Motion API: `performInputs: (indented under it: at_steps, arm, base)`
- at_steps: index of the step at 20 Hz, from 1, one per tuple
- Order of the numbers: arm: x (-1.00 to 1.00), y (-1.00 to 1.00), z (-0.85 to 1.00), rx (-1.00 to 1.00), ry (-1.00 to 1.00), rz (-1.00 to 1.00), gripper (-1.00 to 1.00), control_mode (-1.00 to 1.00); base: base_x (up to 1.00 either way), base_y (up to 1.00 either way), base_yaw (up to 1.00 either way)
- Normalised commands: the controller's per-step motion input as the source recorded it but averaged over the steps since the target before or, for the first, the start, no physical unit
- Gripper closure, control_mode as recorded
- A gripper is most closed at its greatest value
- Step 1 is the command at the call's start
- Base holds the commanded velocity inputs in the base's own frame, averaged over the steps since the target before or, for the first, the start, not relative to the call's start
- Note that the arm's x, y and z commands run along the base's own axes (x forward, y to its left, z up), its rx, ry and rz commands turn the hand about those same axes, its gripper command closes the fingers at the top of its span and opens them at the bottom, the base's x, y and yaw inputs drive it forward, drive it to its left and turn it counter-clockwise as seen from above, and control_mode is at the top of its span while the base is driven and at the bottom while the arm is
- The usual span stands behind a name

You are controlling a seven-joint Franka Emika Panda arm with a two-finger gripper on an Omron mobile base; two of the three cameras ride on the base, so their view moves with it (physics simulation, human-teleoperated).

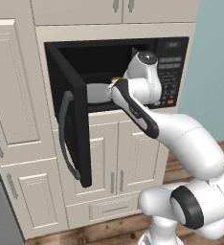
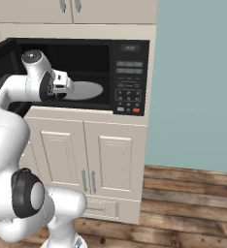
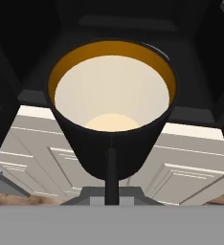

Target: Pick the mug from the counter and place it inside the microwave. Then close the microwave.

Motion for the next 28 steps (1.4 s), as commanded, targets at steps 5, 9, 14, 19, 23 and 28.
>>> performInputs:
  at_steps: [5, 9, 14, 19, 23, 28]
  arm:
    - [0.40, 0.13, -0.21, 0.00, 0.00, 0.00, 1.00, -1.00]
    - [0.65, 0.14, -0.01, 0.00, 0.00, 0.00, 1.00, -1.00]
    - [0.63, 0.14, 0.00, 0.00, 0.00, 0.00, 1.00, -1.00]
    - [0.47, 0.13, -0.01, 0.00, 0.00, 0.00, 1.00, -1.00]
    - [0.47, 0.02, -0.10, 0.00, 0.00, 0.00, 1.00, -1.00]
    - [0.35, 0.04, -0.35, 0.00, 0.00, 0.00, 1.00, -1.00]
  base:
    - [0.00, 0.00, 0.00]
    - [0.00, 0.00, 0.00]
    - [0.00, 0.00, 0.00]
    - [0.00, 0.00, 0.00]
    - [0.00, 0.00, 0.00]
    - [0.00, 0.00, 0.00]
